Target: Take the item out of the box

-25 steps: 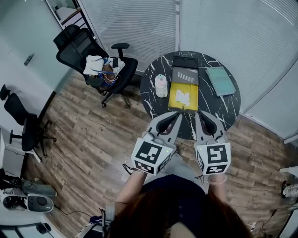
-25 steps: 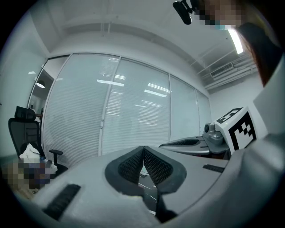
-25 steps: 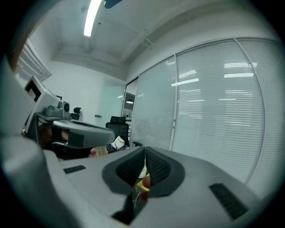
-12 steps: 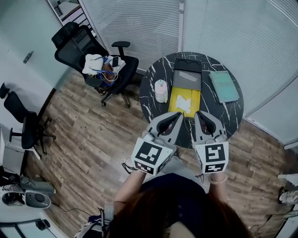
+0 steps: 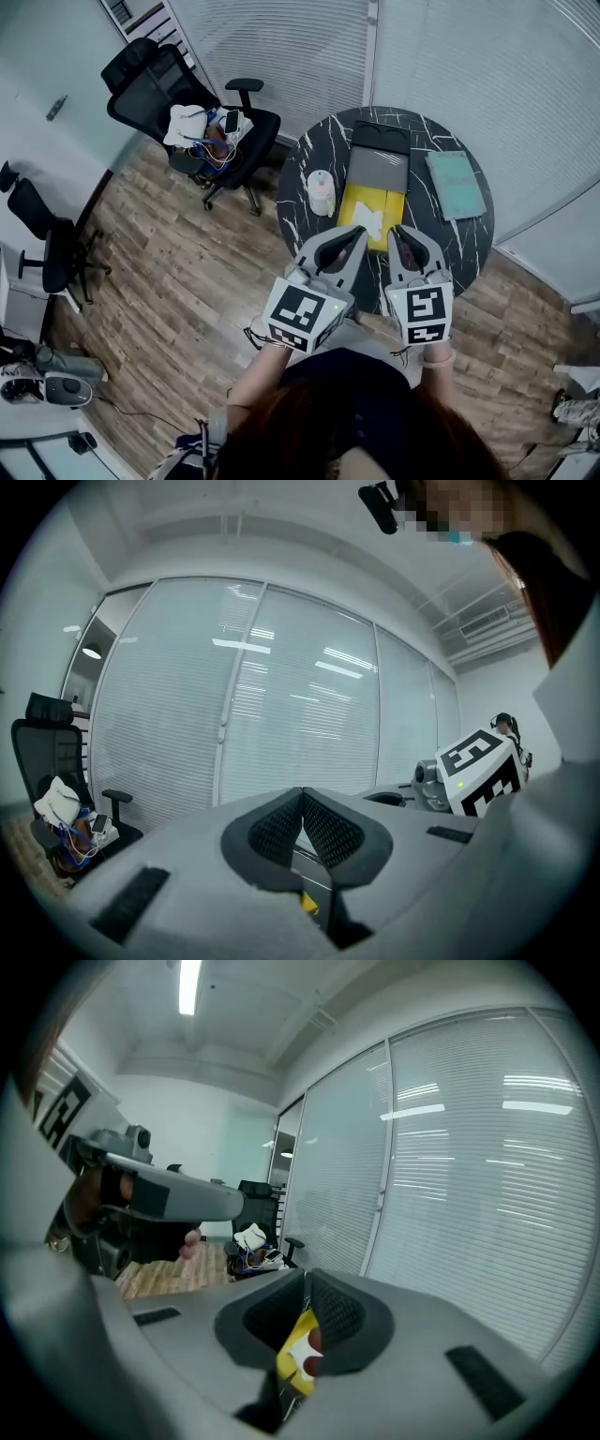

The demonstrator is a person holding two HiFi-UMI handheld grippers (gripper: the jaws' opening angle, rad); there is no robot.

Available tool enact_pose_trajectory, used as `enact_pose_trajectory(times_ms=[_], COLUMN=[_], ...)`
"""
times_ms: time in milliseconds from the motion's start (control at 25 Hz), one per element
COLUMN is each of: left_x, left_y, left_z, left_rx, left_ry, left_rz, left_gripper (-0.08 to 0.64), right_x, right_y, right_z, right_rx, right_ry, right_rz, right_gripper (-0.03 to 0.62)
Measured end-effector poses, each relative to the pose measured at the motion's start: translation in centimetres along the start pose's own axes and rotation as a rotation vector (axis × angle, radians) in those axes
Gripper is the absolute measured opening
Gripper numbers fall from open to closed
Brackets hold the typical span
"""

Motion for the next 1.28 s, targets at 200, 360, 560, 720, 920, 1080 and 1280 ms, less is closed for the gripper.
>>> enact_pose_trajectory(times_ms=[200,360,560,720,920,1080,1280], left_x=[0.2,0.3,0.4,0.6,0.7,0.8,0.8], left_y=[-1.7,-3.0,-4.4,-5.2,-6.1,-6.4,-6.8], left_z=[-0.8,-1.4,-2.4,-3.2,-4.2,-4.9,-5.8], left_rx=[0.015,0.027,0.039,0.051,0.070,0.084,0.100], left_ry=[0.009,0.011,0.021,0.023,0.031,0.041,0.043], left_rz=[-0.006,-0.011,-0.025,-0.025,-0.028,-0.029,-0.030], left_gripper=[0.026,0.026,0.026,0.026,0.026,0.026,0.026], right_x=[-0.8,-1.6,-2.3,-3.0,-3.5,-4.1,-5.3], right_y=[-2.4,-4.2,-6.4,-8.0,-10.0,-11.4,-13.3], right_z=[1.1,1.8,2.4,2.7,3.0,2.9,2.5], right_rx=[0.030,0.063,0.109,0.140,0.158,0.174,0.206], right_ry=[0.043,0.069,0.099,0.111,0.180,0.203,0.219], right_rz=[-0.052,-0.092,-0.139,-0.169,-0.223,-0.251,-0.288], right_gripper=[0.026,0.027,0.026,0.027,0.032,0.080,0.080])
Point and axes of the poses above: the fingertips, and each gripper's own axes: y backward along the fingers, z to its right, x out of its top, the point moved 10 cm from there along y, backward along the fingers, and after that the axes turned 7 degrees about -z, right-handed, at the moved point
